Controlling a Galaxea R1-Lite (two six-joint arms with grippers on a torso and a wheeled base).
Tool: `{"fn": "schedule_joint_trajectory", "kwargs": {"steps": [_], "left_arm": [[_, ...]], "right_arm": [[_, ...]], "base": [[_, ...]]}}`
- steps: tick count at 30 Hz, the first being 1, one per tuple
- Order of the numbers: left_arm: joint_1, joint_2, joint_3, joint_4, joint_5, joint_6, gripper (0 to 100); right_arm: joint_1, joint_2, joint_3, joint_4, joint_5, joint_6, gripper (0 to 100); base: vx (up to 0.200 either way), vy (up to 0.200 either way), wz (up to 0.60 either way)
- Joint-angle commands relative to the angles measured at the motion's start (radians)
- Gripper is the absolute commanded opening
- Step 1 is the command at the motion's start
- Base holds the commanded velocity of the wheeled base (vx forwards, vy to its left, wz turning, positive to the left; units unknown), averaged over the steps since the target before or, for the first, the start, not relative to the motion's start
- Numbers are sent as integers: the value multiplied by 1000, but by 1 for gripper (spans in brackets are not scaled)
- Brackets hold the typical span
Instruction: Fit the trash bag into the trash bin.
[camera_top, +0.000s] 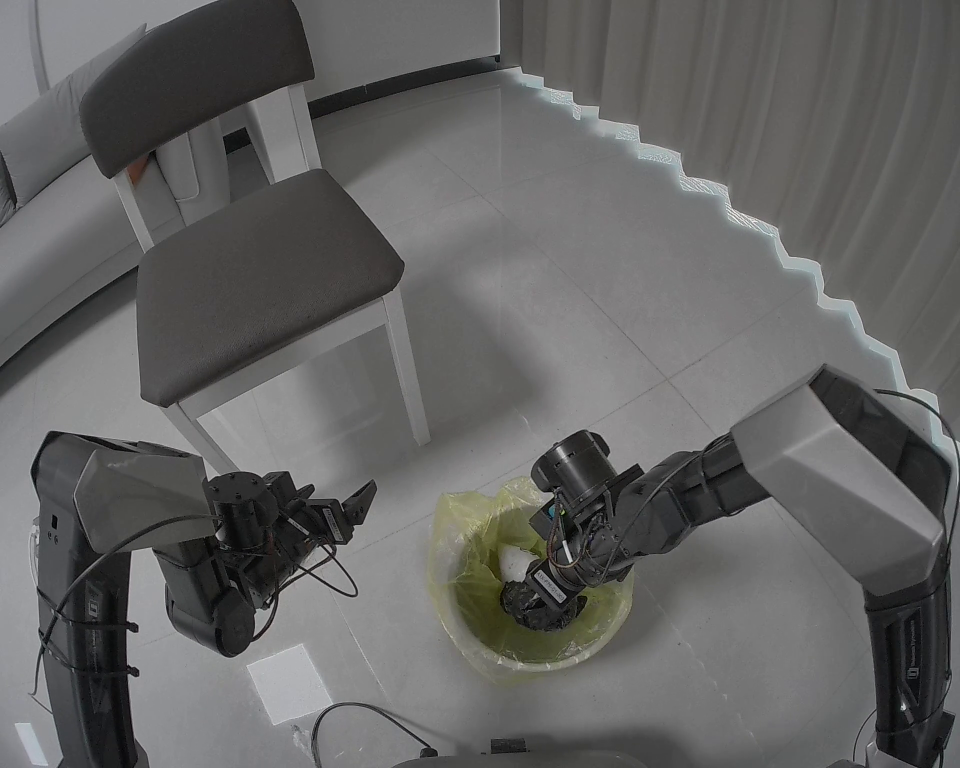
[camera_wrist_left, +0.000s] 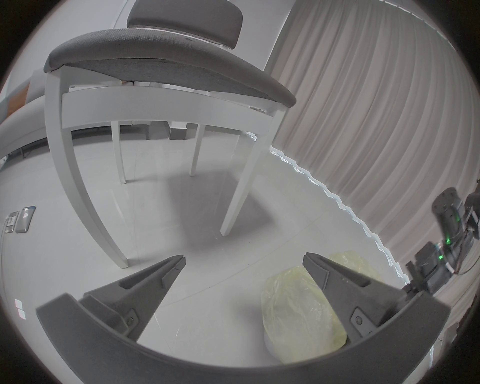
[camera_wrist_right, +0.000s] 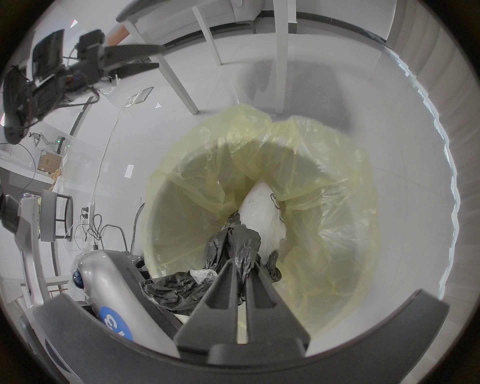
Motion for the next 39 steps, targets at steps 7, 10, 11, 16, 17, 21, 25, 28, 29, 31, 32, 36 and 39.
{"fn": "schedule_joint_trajectory", "kwargs": {"steps": [7, 10, 11, 16, 17, 21, 25, 28, 29, 31, 32, 36, 39], "left_arm": [[-104, 7, -51, -18, -2, -23, 100], [-137, 12, -56, -18, 0, -23, 100], [-145, 12, -57, -18, 0, -25, 100], [-177, 35, -56, -18, 1, -23, 100], [-177, 35, -57, -18, 1, -23, 100], [-189, 96, -103, -10, 11, -19, 100], [-185, 150, -143, 17, 15, -16, 100], [-179, 181, -177, 40, 7, -12, 100], [-179, 182, -180, 44, 7, -12, 100], [-168, 207, -232, 105, 0, -9, 100], [-160, 214, -258, 139, -3, -6, 100], [-147, 250, -376, 268, -14, 23, 100], [-142, 277, -464, 344, -14, 35, 100]], "right_arm": [[-13, 161, -108, 5, -18, 19, 100], [-16, 158, -108, 8, -19, 21, 100], [-19, 150, -105, 11, -19, 21, 100], [-20, 80, -76, 37, -27, 29, 100], [-20, 77, -74, 37, -27, 29, 100], [-39, -14, -27, 40, -30, 35, 100], [-48, -98, 15, 40, -28, 45, 100], [-55, -154, 39, 40, -30, 53, 100], [-55, -157, 39, 40, -30, 53, 100], [-65, -221, 65, 40, -30, 55, 100], [-68, -246, 77, 40, -30, 58, 100], [-79, -338, 140, 40, -50, 67, 100], [-88, -381, 177, 39, -64, 67, 100]], "base": [[0, 0, 0], [0, 0, 0], [0, 0, 0], [0, 0, 0], [0, 0, 0], [0, 0, 0], [0, 0, 0], [0, 0, 0], [0, 0, 0], [0, 0, 0], [0, 0, 0], [0, 0, 0], [0, 0, 0]]}}
